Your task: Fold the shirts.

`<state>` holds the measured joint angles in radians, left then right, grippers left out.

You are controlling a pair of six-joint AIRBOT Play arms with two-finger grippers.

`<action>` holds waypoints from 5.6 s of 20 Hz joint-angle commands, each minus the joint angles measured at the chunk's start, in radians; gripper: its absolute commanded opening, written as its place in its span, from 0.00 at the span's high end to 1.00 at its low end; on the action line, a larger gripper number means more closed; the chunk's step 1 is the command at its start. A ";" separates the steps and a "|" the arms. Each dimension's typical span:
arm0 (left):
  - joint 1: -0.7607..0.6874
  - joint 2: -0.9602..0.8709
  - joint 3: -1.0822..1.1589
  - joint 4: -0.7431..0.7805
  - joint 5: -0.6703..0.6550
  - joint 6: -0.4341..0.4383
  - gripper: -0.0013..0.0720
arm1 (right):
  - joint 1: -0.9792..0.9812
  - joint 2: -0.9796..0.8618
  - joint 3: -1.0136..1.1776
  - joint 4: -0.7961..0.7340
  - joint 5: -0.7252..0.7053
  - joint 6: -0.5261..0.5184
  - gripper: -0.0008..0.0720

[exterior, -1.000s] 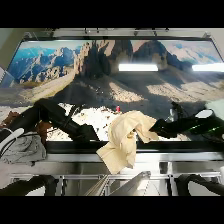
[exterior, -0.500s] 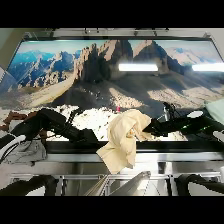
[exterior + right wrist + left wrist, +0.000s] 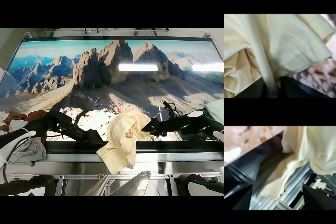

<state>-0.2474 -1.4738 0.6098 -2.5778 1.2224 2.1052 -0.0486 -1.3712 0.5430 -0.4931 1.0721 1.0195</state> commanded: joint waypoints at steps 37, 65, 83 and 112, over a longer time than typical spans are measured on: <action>0.194 -0.317 1.100 -0.069 0.030 0.164 0.95 | -0.434 0.269 0.122 0.335 -0.333 -0.523 0.96; 0.192 -0.031 0.062 0.169 0.081 -0.150 0.16 | -0.646 -0.035 0.465 -0.244 0.068 -0.008 0.39; 0.170 -0.179 0.490 0.019 0.150 -0.082 0.95 | -0.516 -0.272 0.465 -0.239 0.007 0.090 0.39; 0.572 0.527 1.353 -0.265 0.462 -0.105 0.95 | -0.810 0.722 0.492 1.278 0.400 -0.174 0.96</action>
<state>0.2375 -1.0508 1.8694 -2.8696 1.7134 1.9892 -0.8558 -0.6758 1.0302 0.5339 1.4166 0.8574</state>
